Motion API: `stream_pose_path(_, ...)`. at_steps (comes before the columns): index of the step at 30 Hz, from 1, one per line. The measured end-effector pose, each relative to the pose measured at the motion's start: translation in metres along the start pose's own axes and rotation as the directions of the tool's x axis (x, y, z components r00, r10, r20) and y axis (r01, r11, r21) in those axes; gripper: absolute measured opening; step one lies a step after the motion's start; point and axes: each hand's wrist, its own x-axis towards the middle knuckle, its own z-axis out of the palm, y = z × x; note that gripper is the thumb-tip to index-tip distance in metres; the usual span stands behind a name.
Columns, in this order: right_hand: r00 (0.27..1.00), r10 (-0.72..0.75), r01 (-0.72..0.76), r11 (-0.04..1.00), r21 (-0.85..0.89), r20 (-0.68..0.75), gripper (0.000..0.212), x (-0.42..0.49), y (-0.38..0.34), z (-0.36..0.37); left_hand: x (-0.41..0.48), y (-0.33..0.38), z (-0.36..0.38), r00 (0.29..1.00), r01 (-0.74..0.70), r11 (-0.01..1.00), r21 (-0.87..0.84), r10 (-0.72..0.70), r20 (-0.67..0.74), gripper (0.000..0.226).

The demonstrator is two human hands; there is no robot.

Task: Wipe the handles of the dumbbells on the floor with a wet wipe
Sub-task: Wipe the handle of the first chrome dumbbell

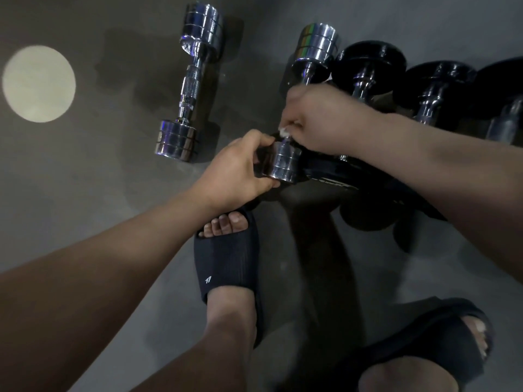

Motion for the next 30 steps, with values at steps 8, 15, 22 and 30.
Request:
stream_pose_path(8,0.913,0.342,-0.328,0.94,0.098,-0.223,0.02,-0.004,0.012,0.01,0.001,0.002,-0.002,1.0,-0.001,1.0,-0.027,0.002,0.029,0.071)
stream_pose_path(15,0.84,0.44,-0.385,0.896,0.223,-0.318,0.019,-0.001,0.01,0.016,0.001,0.008,-0.007,0.999,-0.029,0.999,0.039,0.028,0.022,0.07)
stream_pose_path(22,0.785,0.478,-0.466,0.875,0.134,-0.394,0.025,0.017,0.015,0.024,0.0,0.011,-0.004,1.0,-0.026,0.999,0.048,0.026,-0.004,0.067)
stream_pose_path(30,0.82,0.456,-0.413,0.89,0.195,-0.345,0.032,0.015,0.022,0.025,0.001,0.011,-0.006,1.0,-0.029,0.998,0.06,0.029,0.008,0.066)
